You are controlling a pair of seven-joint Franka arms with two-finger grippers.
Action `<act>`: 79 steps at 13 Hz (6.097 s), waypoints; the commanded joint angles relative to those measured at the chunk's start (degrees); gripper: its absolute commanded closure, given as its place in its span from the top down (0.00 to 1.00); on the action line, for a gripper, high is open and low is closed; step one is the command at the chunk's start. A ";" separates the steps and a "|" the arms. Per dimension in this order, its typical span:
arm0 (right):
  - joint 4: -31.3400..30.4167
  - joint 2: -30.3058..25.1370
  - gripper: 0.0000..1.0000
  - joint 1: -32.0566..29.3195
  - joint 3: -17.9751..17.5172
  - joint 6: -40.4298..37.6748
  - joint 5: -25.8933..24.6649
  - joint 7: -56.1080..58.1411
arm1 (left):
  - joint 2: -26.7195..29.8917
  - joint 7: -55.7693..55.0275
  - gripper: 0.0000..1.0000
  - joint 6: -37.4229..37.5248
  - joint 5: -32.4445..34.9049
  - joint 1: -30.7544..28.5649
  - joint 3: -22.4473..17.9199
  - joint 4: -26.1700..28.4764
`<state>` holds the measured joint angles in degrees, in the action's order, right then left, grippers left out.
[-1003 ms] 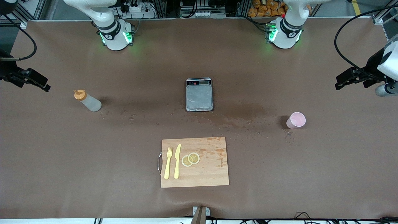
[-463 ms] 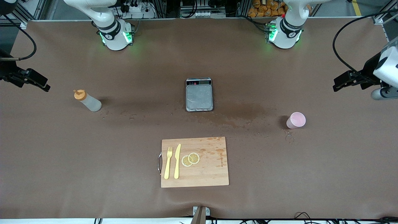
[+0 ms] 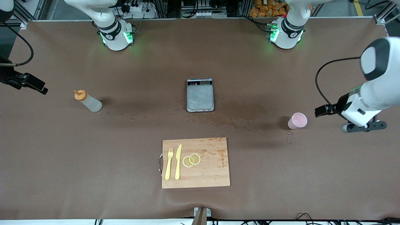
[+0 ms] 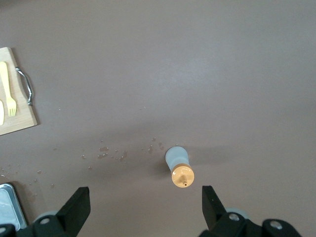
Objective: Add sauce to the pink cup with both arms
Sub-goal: 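Grasp the pink cup with the left gripper while the right gripper reaches the bottle, then carry the cup onto the scale with the left gripper while the right grasps the bottle, then release the cup on the scale and lift the left gripper away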
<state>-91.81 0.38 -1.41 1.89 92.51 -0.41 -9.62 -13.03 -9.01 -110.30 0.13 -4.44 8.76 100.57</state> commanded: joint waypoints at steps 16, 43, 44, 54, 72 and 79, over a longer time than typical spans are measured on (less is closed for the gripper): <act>4.09 14.73 1.00 -15.53 -0.48 -5.76 4.51 -0.14 | -7.01 0.39 0.90 -18.36 6.90 -1.98 -0.06 15.17; 4.10 47.96 1.00 -30.93 -0.57 -17.01 31.08 -6.91 | -2.52 -31.55 0.00 -13.63 5.84 -1.28 23.03 12.73; 4.18 48.75 1.00 -31.19 -0.57 -17.10 32.04 -6.91 | -3.31 -36.56 0.00 -13.80 5.84 -0.06 25.23 11.85; 2.43 50.34 1.00 -28.12 -0.84 -20.79 33.10 -6.38 | -11.40 -65.33 0.00 -24.44 6.90 19.10 25.43 8.60; 9.71 50.60 0.42 -25.75 -0.92 -29.22 33.19 -17.18 | -17.12 -72.38 1.00 -27.34 11.12 22.72 25.17 7.18; 17.63 48.06 0.37 -19.61 -1.27 -36.96 33.63 -37.21 | -3.87 -70.11 1.00 -15.51 11.12 13.68 25.26 3.07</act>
<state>-74.19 50.17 -22.74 0.66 57.24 32.43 -42.39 -22.76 -79.34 -132.10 10.02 11.01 33.89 104.79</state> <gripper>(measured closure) 0.626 0.000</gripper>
